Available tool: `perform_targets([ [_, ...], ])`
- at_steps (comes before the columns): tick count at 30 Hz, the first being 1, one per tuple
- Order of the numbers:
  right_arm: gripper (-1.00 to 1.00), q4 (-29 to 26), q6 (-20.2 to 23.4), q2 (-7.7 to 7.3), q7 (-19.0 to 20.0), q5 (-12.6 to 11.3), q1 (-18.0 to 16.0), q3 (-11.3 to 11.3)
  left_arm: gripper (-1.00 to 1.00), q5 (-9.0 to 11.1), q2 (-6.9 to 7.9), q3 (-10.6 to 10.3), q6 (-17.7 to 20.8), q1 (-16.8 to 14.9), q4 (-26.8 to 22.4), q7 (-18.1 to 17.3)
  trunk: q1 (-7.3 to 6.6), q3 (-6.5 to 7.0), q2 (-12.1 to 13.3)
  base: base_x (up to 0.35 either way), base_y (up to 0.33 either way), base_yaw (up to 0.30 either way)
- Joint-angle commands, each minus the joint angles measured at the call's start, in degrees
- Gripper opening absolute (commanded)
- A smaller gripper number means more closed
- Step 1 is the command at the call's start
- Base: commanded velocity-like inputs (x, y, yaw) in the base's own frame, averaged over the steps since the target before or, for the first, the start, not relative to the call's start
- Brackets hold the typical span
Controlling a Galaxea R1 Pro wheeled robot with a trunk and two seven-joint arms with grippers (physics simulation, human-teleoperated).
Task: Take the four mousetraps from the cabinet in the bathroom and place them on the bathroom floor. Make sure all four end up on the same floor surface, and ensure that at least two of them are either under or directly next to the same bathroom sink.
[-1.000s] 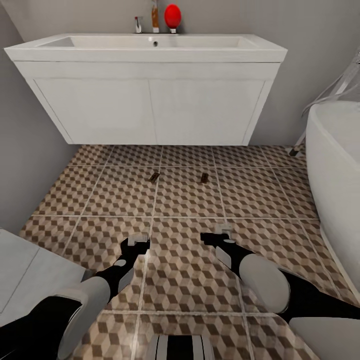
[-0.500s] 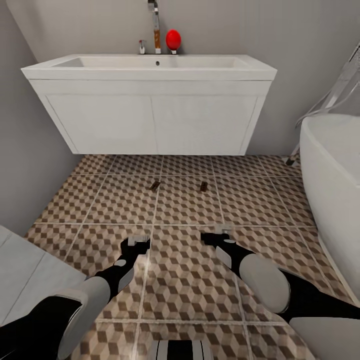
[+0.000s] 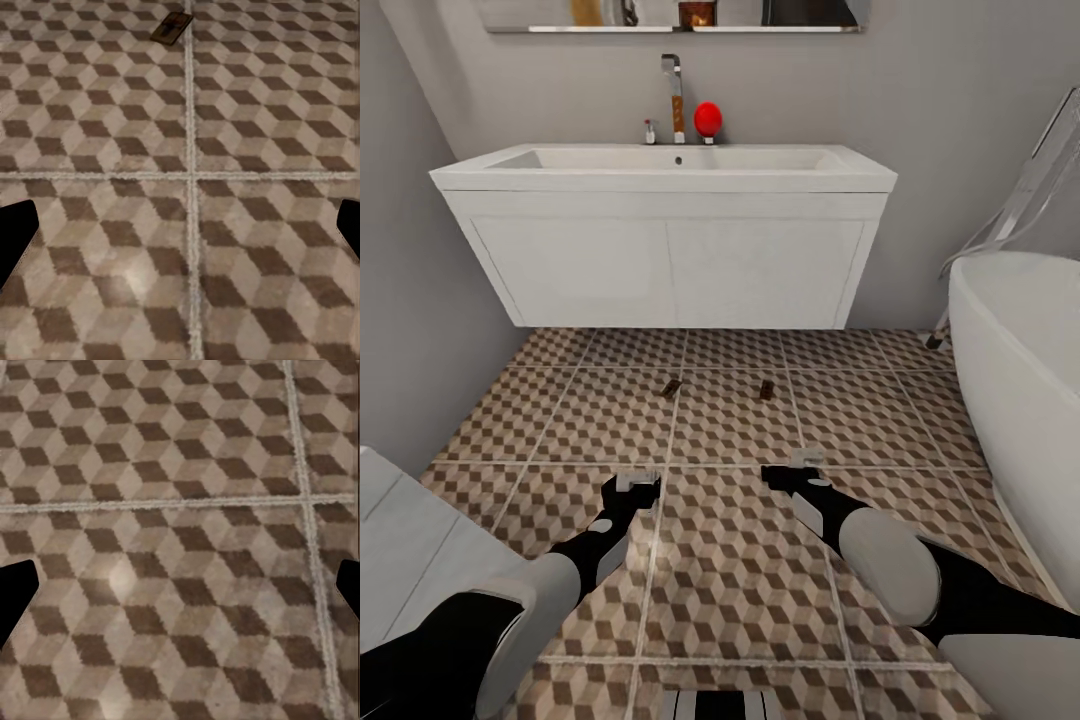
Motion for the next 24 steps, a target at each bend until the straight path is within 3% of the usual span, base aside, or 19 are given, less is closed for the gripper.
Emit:
perform_targets([
  [1, 1.00, 0.18, -0.29, 0.00, -0.43, 0.58, -0.06, -0.49, 1.00, 0.57, 0.00, -0.51, -0.20, -0.04, 0.07, 0.17, -0.03, 0.18, 0.00, 0.000, 0.000, 0.000],
  [24, 1.00, 0.16, -0.77, 0.03, -6.64, 0.96, -0.06, -0.47, 1.00, 0.54, 0.07, -0.51, -0.30, -0.04, -0.16, 0.03, -0.63, 5.28, 0.31, 0.000, 0.000, 0.000],
])
